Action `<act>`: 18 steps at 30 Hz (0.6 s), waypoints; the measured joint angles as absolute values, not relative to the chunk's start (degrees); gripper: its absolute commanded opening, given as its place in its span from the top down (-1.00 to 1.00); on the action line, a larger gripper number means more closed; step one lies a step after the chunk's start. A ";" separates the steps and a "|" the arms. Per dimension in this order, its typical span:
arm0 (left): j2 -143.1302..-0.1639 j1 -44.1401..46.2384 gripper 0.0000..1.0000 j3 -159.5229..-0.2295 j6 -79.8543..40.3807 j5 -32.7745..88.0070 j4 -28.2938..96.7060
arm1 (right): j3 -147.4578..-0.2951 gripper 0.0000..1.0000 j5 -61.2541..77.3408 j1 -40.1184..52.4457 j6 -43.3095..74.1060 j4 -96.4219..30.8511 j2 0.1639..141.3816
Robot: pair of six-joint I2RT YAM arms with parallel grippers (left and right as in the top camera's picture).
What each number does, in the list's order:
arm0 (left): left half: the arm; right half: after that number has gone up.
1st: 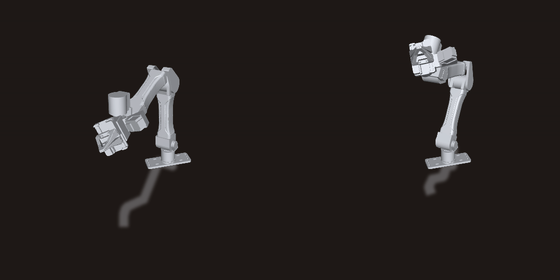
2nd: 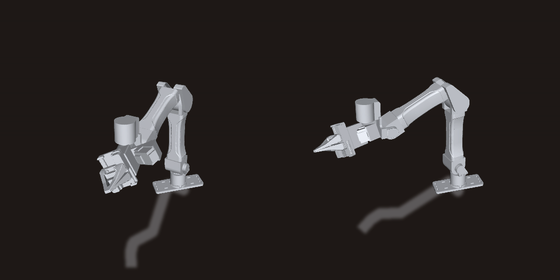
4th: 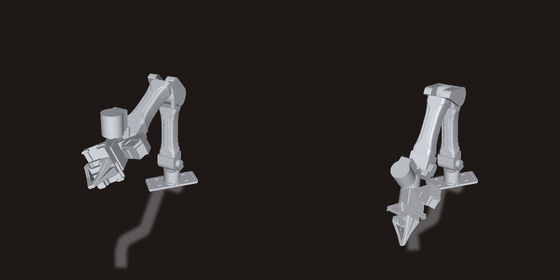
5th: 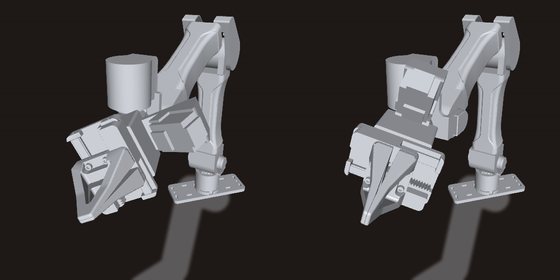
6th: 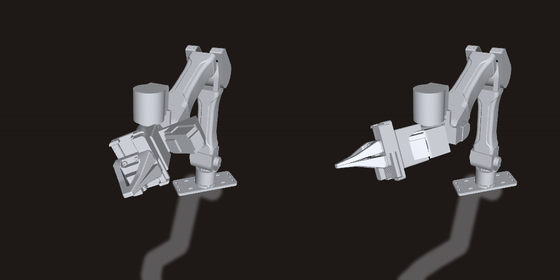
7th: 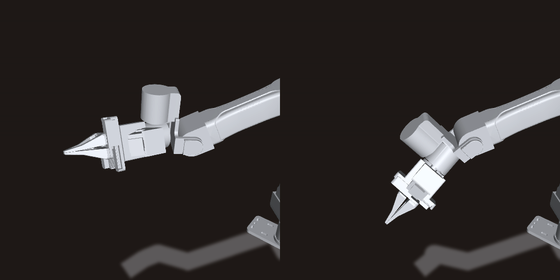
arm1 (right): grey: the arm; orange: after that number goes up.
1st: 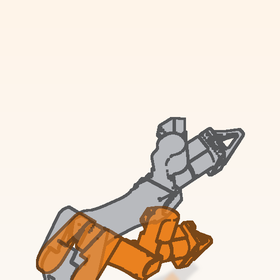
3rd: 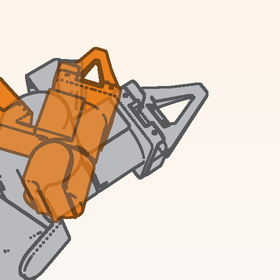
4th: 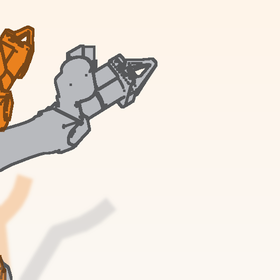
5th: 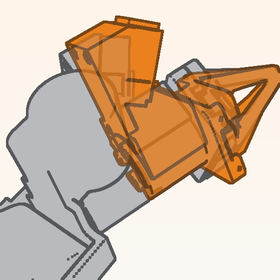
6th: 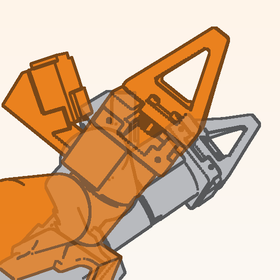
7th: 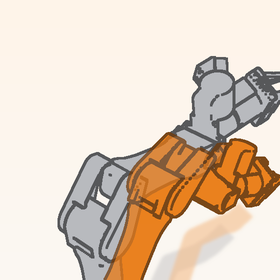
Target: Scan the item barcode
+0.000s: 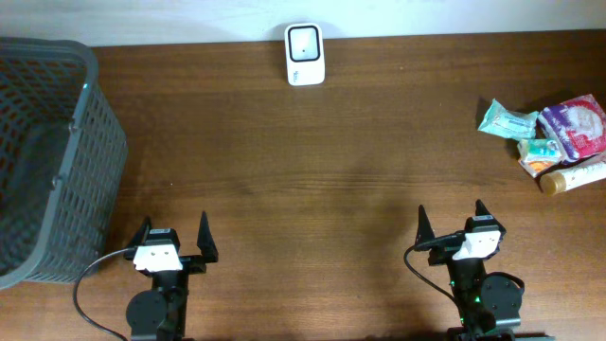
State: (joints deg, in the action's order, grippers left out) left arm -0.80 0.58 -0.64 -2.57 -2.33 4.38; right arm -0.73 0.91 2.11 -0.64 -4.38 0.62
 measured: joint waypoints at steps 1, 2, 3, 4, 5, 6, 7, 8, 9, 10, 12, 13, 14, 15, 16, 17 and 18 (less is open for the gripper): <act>-0.78 0.58 -0.99 -0.64 -2.57 -2.33 4.40 | -0.73 -0.97 0.89 2.11 -0.89 -4.38 0.62; -0.78 0.58 -0.98 -0.64 -2.57 -2.33 4.38 | -0.73 -0.97 0.91 2.11 -1.28 -4.38 0.62; -0.80 0.58 -0.98 -0.64 -2.57 -2.33 4.40 | -0.73 -0.97 0.91 2.11 -1.45 -4.38 0.62; -0.80 0.58 -0.98 -0.64 -2.57 -2.33 4.40 | -0.73 -0.97 0.91 2.11 -1.56 -4.38 0.62; -0.80 0.58 -0.98 -0.64 -2.57 -2.33 4.40 | -0.73 -0.97 0.91 2.11 -1.58 -4.38 0.62; -0.80 0.58 -0.98 -0.64 -2.57 -2.33 4.40 | -0.73 -0.97 0.91 2.11 -1.67 -4.38 0.62; -0.80 0.58 -0.98 -0.64 -2.57 -2.33 4.38 | -0.73 -0.97 0.89 2.11 -1.72 -4.38 0.62; -0.80 0.58 -0.98 -0.64 -2.57 -2.33 4.38 | -0.73 -0.97 0.91 2.11 -1.72 -4.38 0.62; -0.78 0.58 -0.98 -0.64 -2.57 -2.33 4.40 | -0.73 -0.97 0.91 2.11 -1.76 -4.38 0.62; -0.80 0.58 -0.98 -0.64 -2.59 -2.33 4.40 | -0.73 -0.97 0.91 2.11 -1.74 -4.38 0.62; -0.78 0.58 -0.98 -0.64 -2.59 -2.33 4.40 | -0.73 -0.97 0.91 2.11 -1.74 -4.38 0.62; -0.80 0.58 -0.98 -0.64 -2.59 -2.33 4.38 | -0.73 -0.97 0.89 2.11 -1.72 -4.38 0.62; -0.78 0.58 -0.98 -0.64 -2.59 -2.33 4.38 | -0.73 -0.97 0.91 2.11 -1.76 -4.38 0.62; -0.78 0.58 -0.98 -0.64 -2.57 -2.33 4.40 | -0.73 -0.97 0.91 2.11 -1.74 -4.38 0.62; -0.78 0.58 -0.98 -0.64 -2.57 -2.33 4.38 | -0.73 -0.97 0.89 2.11 -1.74 -4.38 0.62; -0.80 0.58 -0.98 -0.64 -2.57 -2.33 4.38 | -0.73 -0.98 0.91 2.11 -1.74 -4.38 0.62; -0.78 0.58 -0.98 -0.64 -2.57 -2.33 4.40 | -0.73 -0.97 0.89 2.11 -1.72 -4.38 0.62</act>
State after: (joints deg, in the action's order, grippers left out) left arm -0.78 0.58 -0.64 -2.57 -2.33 4.40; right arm -0.73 0.89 2.11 -1.72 -4.38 0.62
